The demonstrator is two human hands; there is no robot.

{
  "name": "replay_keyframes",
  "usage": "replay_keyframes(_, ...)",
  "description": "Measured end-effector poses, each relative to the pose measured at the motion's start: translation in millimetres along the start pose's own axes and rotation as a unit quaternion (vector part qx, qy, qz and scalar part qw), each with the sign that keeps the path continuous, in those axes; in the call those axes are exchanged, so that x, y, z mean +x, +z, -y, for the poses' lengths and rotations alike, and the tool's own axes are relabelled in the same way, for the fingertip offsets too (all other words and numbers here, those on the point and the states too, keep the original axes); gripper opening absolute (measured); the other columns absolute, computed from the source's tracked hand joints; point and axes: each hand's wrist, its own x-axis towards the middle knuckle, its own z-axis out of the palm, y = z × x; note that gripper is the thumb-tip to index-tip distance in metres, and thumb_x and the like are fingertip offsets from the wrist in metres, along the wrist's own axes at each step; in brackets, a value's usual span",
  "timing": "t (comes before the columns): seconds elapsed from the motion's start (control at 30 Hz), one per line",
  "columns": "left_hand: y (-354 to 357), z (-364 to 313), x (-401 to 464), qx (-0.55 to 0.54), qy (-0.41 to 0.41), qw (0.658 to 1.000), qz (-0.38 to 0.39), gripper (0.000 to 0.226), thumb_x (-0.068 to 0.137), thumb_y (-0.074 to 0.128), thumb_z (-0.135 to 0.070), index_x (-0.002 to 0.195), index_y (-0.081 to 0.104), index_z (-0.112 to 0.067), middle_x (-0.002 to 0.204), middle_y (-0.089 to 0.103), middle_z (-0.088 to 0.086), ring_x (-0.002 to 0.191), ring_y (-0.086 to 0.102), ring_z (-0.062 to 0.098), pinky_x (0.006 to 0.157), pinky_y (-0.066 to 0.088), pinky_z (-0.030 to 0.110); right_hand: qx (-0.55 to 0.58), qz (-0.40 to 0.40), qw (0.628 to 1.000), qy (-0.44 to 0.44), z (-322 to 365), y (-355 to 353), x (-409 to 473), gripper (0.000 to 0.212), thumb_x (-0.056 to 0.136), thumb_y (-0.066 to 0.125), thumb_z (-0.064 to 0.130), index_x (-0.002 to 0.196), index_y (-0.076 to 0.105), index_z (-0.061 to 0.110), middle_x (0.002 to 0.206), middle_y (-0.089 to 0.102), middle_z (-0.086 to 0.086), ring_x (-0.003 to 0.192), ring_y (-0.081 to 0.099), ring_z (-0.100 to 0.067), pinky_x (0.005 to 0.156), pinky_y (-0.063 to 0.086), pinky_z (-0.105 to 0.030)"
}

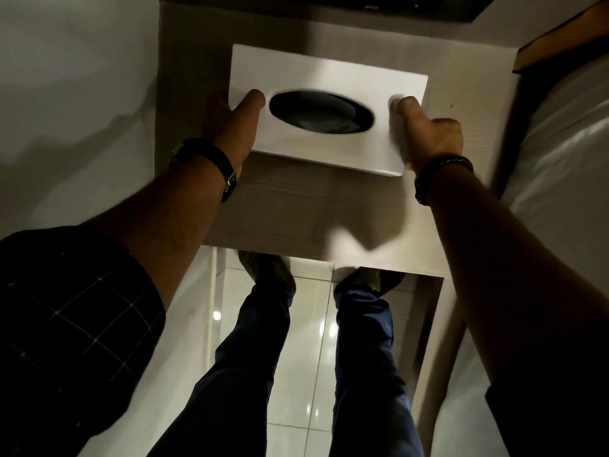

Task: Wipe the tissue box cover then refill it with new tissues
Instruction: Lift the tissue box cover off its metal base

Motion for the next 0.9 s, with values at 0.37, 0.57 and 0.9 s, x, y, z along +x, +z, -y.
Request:
replay_keyframes(0.37,5,0,-6,0.003,0.014,1.000,-0.002,0.063,0.079,0.073,-0.047,0.131,0.047,-0.022,0.116,0.059,-0.006,0.092,0.057,0.003,0.064,0.045,0.016,-0.013,-0.050,0.995,-0.089,12,9,4,0.050,0.076,0.060,0.065,0.081,0.057,0.016,0.066,0.047,0.010,0.059,0.044,-0.002,0.046,0.030,-0.013)
replay_keyframes(0.57,5,0,-40,-0.033,0.035,0.998,-0.036,0.058,0.076,0.079,-0.038,0.123,0.049,-0.022,0.115,0.061,-0.005,0.094,0.062,0.004,0.070,0.054,0.018,0.004,-0.104,0.984,-0.145,-31,-6,-29,0.053,0.085,0.064,0.053,0.053,0.035,0.021,0.053,0.033,0.007,0.045,0.033,-0.005,0.043,0.030,-0.011)
replay_keyframes(0.9,-13,76,-128,0.052,-0.079,0.993,-0.068,0.062,0.066,0.084,-0.047,0.111,0.054,-0.018,0.106,0.065,0.000,0.087,0.066,0.013,0.062,0.056,0.023,-0.101,-0.037,0.983,-0.149,-124,-20,-59,0.044,0.091,0.054,0.053,0.071,0.060,0.014,0.065,0.057,0.004,0.067,0.056,-0.018,0.059,0.038,-0.020)
